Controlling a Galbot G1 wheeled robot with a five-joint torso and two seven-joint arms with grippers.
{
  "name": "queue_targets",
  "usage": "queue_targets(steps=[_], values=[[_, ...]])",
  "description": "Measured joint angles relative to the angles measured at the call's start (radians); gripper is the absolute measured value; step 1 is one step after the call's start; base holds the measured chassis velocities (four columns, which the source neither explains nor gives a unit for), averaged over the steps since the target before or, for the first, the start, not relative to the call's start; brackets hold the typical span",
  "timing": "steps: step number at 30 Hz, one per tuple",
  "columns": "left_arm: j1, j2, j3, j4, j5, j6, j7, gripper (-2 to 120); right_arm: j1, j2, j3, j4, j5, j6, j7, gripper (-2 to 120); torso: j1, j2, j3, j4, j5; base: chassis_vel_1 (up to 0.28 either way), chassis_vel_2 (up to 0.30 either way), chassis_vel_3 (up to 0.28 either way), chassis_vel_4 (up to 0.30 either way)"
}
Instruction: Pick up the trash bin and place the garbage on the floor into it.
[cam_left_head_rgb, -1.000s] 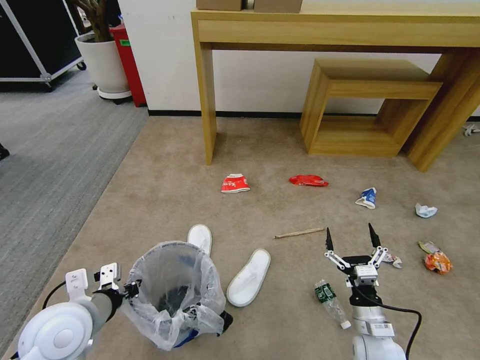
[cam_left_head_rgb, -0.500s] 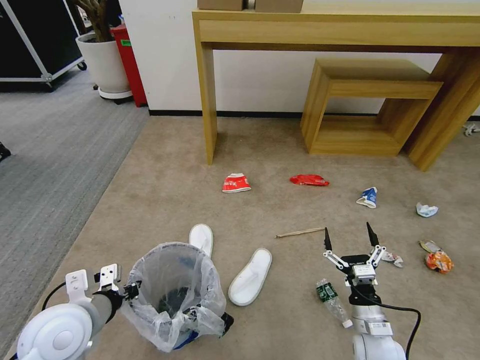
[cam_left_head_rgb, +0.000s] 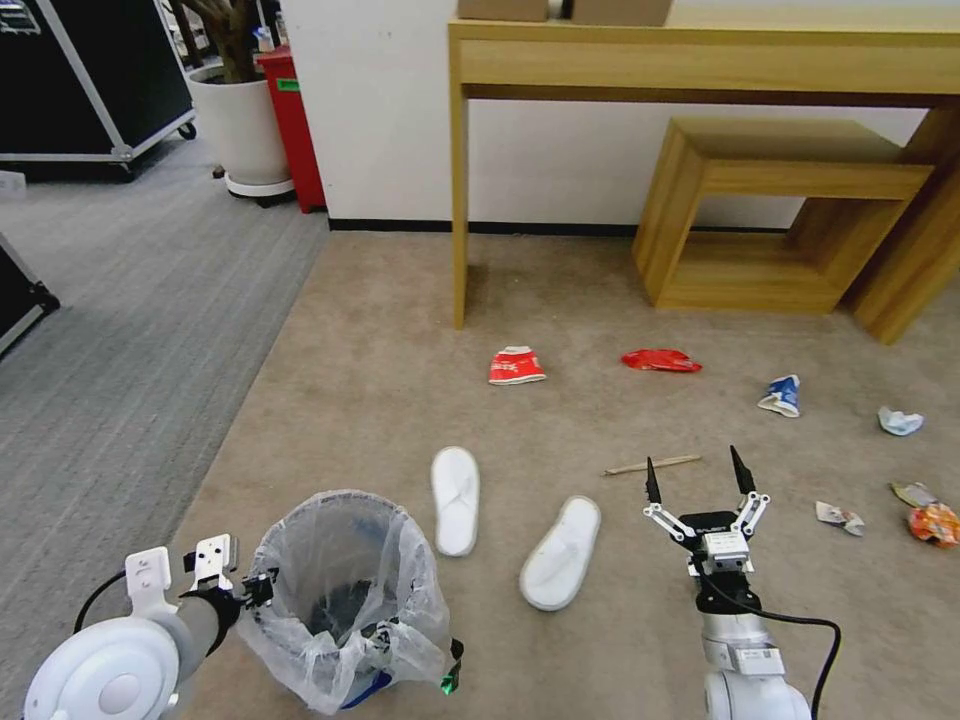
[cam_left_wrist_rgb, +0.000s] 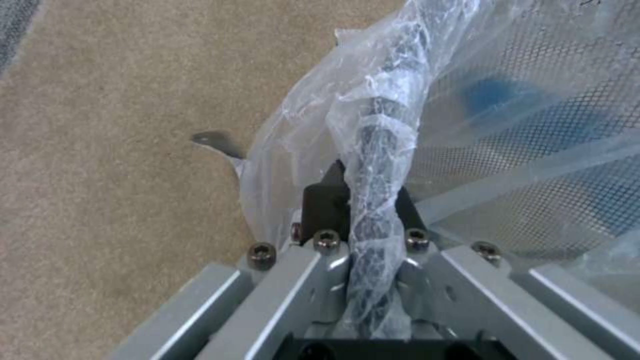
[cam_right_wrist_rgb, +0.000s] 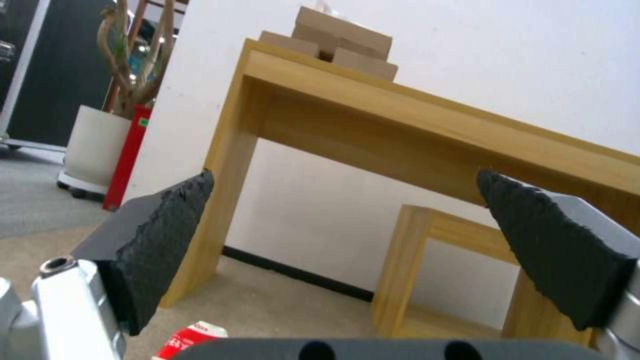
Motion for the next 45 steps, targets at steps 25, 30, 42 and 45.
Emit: queue_targets(steps=[25,30,42,45], values=[[0.019,0.007,-0.013,-0.003,0.003,-0.002,0.001,0,0.02,0.0,0.001,-0.016,0.007,0.0,-0.009,100,0.0,0.0,0.0,-0.0001,0.0,-0.01,-0.008,0.007,0.005],[0.018,0.015,-0.014,-0.003,0.0,-0.002,0.001,0,0.015,0.0,0.003,-0.012,0.008,0.0,-0.009,100,0.0,0.0,0.0,-0.0002,0.0002,0.034,0.033,-0.045,-0.034],[0.004,0.033,-0.014,-0.003,-0.01,-0.006,0.004,0,0.007,0.0,0.009,-0.001,0.006,0.001,-0.008,100,0.0,0.0,0.0,-0.0001,0.0,0.09,0.087,-0.088,-0.086],[0.004,0.032,-0.012,-0.003,-0.008,-0.008,0.012,0,0.007,0.0,0.009,0.0,0.004,-0.001,-0.007,100,0.0,0.0,0.0,-0.0002,0.0002,0.037,0.034,-0.039,-0.038]])
